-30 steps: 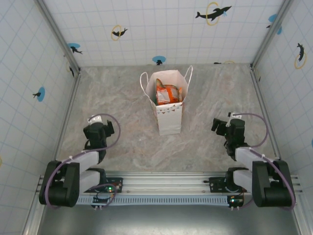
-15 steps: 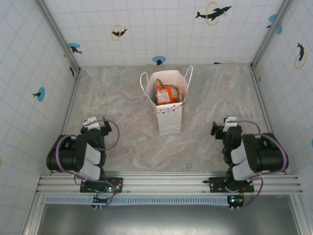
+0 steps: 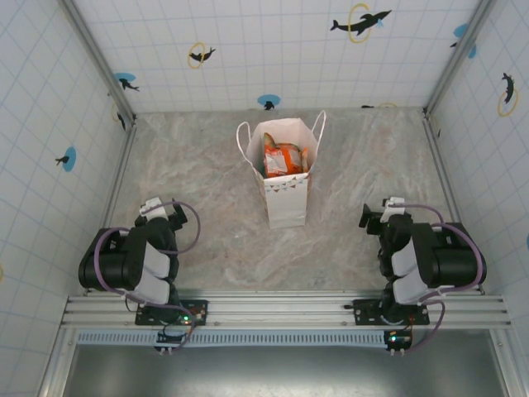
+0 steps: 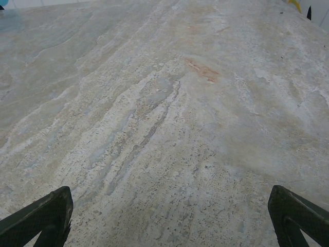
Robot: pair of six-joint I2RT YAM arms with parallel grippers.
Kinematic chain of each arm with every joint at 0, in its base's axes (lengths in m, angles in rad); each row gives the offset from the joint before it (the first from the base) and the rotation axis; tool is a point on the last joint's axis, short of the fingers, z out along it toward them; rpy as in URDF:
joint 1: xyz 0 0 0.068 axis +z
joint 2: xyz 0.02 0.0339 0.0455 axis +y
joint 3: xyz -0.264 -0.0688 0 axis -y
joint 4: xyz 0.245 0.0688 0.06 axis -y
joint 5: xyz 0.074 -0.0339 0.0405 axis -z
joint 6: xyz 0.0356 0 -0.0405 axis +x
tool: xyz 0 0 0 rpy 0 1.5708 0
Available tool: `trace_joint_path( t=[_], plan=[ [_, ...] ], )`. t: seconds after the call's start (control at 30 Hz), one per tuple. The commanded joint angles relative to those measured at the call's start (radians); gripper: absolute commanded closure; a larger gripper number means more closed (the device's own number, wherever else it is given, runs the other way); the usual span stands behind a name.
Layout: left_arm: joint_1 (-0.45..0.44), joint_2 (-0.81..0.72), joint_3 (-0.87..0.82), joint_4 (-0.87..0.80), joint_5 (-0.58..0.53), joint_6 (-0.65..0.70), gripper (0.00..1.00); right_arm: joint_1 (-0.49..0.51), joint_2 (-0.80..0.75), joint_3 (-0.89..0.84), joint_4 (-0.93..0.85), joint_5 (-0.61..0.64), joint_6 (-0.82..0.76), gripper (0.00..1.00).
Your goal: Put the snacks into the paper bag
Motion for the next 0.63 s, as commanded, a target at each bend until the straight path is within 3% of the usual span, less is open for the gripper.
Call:
trace_joint_path(
  t=[0.0,0.6],
  plan=[
    [-0.007,-0.002,-0.028,0.009,-0.014,-0.007,0.02,-0.006,-0.006,-0.002,0.027,-0.010,0.008,0.00],
    [-0.002,-0.003,-0.030,0.006,0.000,-0.008,0.02,-0.010,-0.005,-0.005,0.034,-0.017,0.010,0.00]
  ],
)
